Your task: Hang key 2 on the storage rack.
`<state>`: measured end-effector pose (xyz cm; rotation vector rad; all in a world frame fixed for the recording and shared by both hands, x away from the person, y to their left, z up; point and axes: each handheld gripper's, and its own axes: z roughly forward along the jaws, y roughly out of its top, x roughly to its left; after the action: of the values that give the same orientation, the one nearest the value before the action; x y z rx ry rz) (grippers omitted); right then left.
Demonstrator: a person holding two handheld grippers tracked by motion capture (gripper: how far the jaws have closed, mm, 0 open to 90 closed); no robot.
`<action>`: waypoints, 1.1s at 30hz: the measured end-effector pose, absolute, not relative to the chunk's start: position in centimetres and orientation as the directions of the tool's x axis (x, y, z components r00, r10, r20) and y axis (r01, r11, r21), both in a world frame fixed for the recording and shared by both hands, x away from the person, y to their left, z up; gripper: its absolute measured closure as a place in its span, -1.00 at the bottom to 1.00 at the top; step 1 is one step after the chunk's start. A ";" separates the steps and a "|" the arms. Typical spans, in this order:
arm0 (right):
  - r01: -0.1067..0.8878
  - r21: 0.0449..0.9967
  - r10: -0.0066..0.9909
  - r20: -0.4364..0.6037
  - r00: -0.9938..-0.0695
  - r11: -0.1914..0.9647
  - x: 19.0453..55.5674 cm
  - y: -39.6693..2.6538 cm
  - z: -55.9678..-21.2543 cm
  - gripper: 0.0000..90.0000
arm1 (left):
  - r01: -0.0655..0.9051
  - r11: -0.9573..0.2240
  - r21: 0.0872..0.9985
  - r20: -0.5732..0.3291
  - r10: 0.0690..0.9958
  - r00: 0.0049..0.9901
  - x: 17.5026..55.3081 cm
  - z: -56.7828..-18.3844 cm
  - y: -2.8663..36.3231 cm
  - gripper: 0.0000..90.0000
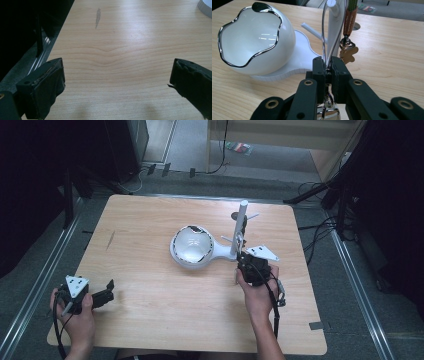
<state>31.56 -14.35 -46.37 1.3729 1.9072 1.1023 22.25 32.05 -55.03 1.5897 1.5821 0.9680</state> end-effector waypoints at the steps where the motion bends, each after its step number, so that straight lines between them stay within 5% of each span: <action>1: 0.505 0.851 0.942 0.033 -0.334 0.149 31.7 -14.3 -46.5 0.85 | 0.489 -0.024 0.872 0.038 0.999 -0.018 22.3 -55.0 32.0 -1.00; 16: 0.530 0.834 0.944 0.031 -0.328 0.157 32.8 -14.0 -47.6 0.81 | 0.487 -0.025 0.873 0.039 0.999 -0.018 22.3 -55.0 32.0 -1.00; 26: 0.459 0.881 0.942 0.049 -0.332 0.117 31.9 -14.8 -47.1 0.04 | 0.487 -0.031 0.873 0.044 0.999 -0.017 22.3 -55.0 32.0 -1.00; 28: 0.457 0.883 0.948 0.045 -0.314 0.109 31.7 -14.8 -46.9 -0.35 | 0.487 -0.029 0.873 0.042 0.999 -0.016 22.2 -55.0 32.0 -1.00; 29: 0.457 0.883 0.948 0.045 -0.314 0.109 31.7 -14.8 -46.9 -0.35 | 0.487 -0.029 0.873 0.042 0.999 -0.016 22.2 -55.0 32.0 -1.00; 30: 0.450 0.886 0.953 0.035 -0.302 0.110 31.5 -14.8 -46.7 -0.82 | 0.488 -0.028 0.872 0.040 0.999 -0.015 22.2 -55.0 32.0 -1.00; 33: 0.459 0.883 0.951 0.052 -0.304 0.099 31.2 -15.0 -46.5 -1.00 | 0.488 -0.027 0.872 0.040 0.999 -0.015 22.2 -55.0 32.0 -1.00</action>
<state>31.24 -14.99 -46.47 1.3782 1.8277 1.1484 22.24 32.04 -55.03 1.5913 1.5786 0.9681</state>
